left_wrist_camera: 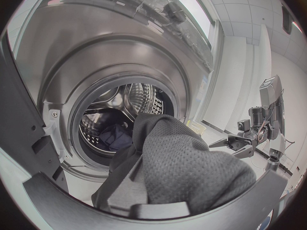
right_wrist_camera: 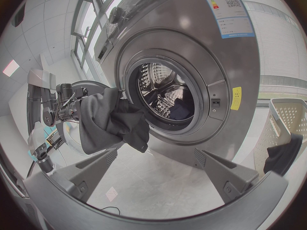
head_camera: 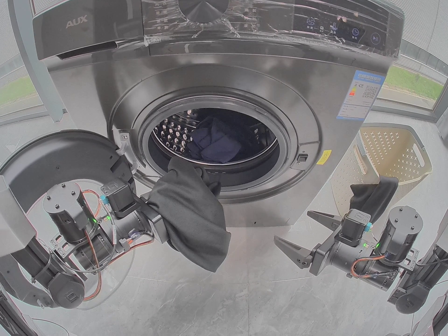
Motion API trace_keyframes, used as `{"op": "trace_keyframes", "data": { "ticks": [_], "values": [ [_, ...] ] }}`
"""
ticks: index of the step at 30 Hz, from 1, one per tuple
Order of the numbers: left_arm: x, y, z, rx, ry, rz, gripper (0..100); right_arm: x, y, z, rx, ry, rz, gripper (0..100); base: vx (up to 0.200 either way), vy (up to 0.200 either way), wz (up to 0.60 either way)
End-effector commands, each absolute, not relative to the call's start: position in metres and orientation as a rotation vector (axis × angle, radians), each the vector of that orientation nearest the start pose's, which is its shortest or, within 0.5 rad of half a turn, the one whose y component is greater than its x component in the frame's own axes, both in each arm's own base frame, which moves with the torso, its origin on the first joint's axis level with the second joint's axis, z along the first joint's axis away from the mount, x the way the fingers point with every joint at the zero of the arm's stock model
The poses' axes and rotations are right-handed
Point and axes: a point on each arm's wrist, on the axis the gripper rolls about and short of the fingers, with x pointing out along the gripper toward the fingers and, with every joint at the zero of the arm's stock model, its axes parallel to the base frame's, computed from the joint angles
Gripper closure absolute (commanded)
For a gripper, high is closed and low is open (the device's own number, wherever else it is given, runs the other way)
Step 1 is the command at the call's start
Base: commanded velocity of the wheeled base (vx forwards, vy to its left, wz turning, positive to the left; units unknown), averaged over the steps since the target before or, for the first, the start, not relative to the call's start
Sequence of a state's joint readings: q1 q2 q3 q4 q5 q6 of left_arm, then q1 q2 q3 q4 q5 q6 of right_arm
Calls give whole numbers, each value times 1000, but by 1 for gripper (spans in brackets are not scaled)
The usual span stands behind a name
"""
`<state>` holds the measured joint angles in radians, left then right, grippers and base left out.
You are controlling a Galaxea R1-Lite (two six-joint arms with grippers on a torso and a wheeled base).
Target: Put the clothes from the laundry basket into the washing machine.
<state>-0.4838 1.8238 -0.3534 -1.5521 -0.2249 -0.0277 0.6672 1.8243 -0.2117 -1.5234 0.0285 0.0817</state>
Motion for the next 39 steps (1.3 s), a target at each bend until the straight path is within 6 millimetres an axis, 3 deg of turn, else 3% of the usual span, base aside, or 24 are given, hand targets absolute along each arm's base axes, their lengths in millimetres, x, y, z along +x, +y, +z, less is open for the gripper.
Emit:
{"op": "trace_keyframes", "data": {
  "ticks": [1, 6, 16, 17, 22, 23, 29, 31, 35, 39],
  "values": [
    [236, -133, 129, -33, -64, -718, 100, 192, 153, 102, 47, 120, 695, 0, 200, 0, 0],
    [235, -136, 128, -33, -61, -731, 100, 190, 154, 101, 44, 130, 703, 0, 40, 0, 0],
    [219, -159, 116, -40, -1, -824, 100, 163, 172, 98, 31, 156, 834, 0, 0, 0, 0],
    [227, -170, 108, -45, 21, -814, 100, 160, 175, 98, 31, 155, 847, 0, 0, 0, 0],
    [248, -181, 98, -61, 27, -805, 100, 159, 174, 97, 30, 161, 845, 0, 0, 0, 0],
    [264, -189, 93, -71, 15, -801, 100, 159, 174, 97, 29, 162, 847, 0, 0, 0, 0],
    [309, -213, 86, -138, -49, -781, 100, 154, 174, 95, 24, 175, 860, 0, 0, 0, 0],
    [317, -214, 85, -143, -66, -771, 100, 154, 174, 95, 23, 178, 858, 0, 0, 0, 0],
    [353, -220, 86, -160, -154, -712, 100, 154, 172, 93, 19, 184, 856, 0, 0, 0, 0],
    [368, -218, 83, -160, -147, -688, 100, 154, 171, 93, 18, 187, 854, 0, 0, 0, 0]
  ]
}}
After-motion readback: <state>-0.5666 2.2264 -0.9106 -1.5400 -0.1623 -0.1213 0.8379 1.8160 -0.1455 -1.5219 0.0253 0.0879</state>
